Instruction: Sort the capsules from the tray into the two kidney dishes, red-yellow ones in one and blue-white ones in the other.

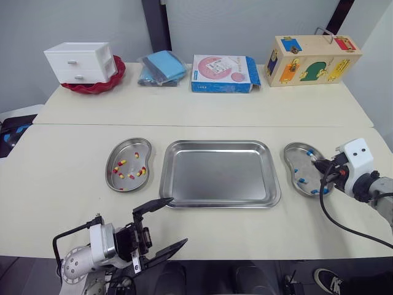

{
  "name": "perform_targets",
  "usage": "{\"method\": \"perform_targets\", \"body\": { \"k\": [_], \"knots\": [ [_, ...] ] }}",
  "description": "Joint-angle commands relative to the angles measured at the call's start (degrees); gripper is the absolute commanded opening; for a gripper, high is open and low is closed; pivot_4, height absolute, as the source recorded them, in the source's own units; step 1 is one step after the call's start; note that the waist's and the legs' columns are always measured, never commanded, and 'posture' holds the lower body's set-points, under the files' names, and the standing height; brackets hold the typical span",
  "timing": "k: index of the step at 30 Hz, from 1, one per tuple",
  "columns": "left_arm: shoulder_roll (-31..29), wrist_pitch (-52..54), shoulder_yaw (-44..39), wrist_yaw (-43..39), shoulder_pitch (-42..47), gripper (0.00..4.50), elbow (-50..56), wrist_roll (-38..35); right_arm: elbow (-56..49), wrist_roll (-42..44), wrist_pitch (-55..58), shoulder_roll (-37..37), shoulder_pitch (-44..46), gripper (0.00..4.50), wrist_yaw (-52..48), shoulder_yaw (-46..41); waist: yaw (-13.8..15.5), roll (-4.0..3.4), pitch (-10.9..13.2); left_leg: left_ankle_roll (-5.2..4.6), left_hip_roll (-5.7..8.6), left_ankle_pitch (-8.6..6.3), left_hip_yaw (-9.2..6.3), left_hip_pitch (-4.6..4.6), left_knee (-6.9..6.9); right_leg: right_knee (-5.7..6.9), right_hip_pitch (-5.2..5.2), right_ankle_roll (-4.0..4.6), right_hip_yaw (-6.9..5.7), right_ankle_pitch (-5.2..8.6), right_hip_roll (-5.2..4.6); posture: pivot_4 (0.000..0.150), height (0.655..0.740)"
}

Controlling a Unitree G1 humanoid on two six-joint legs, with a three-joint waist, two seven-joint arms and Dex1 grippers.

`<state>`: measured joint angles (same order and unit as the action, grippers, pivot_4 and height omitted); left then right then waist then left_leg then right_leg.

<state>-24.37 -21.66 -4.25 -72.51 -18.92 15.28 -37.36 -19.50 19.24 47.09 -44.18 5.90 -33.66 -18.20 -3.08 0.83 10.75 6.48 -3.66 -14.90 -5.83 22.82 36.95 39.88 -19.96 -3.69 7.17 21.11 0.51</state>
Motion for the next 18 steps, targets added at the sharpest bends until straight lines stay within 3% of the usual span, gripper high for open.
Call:
{"method": "perform_targets", "body": {
  "k": [1,8,18],
  "knots": [
    [0.33,-0.41,0.65,1.18,-0.38,4.5,2.63,0.52,-0.92,0.29,0.01,-0.64,0.1,0.02,0.36,-1.19,0.01,0.0,0.0,0.0,0.0,0.0,0.0,0.0,0.0,0.0,0.0,0.0,0.0,0.0,0.0,0.15,0.74],
    [0.22,-0.09,1.21,2.79,-0.48,4.5,3.65,1.0,-0.68,0.29,-0.08,-1.01,-0.03,0.02,-0.07,-1.21,0.03,0.0,0.0,0.0,0.0,0.0,0.0,0.0,0.0,0.0,0.0,0.0,0.0,0.0,0.0,0.15,0.74],
    [-0.82,1.77,1.54,5.19,0.37,4.5,5.84,0.93,-0.96,0.34,-0.07,-0.81,-0.28,2.8,0.23,-1.52,0.17,-0.01,-0.01,0.0,0.0,0.0,0.0,0.0,0.01,0.01,0.01,0.0,0.0,0.0,0.0,0.15,0.74]
  ]
}}
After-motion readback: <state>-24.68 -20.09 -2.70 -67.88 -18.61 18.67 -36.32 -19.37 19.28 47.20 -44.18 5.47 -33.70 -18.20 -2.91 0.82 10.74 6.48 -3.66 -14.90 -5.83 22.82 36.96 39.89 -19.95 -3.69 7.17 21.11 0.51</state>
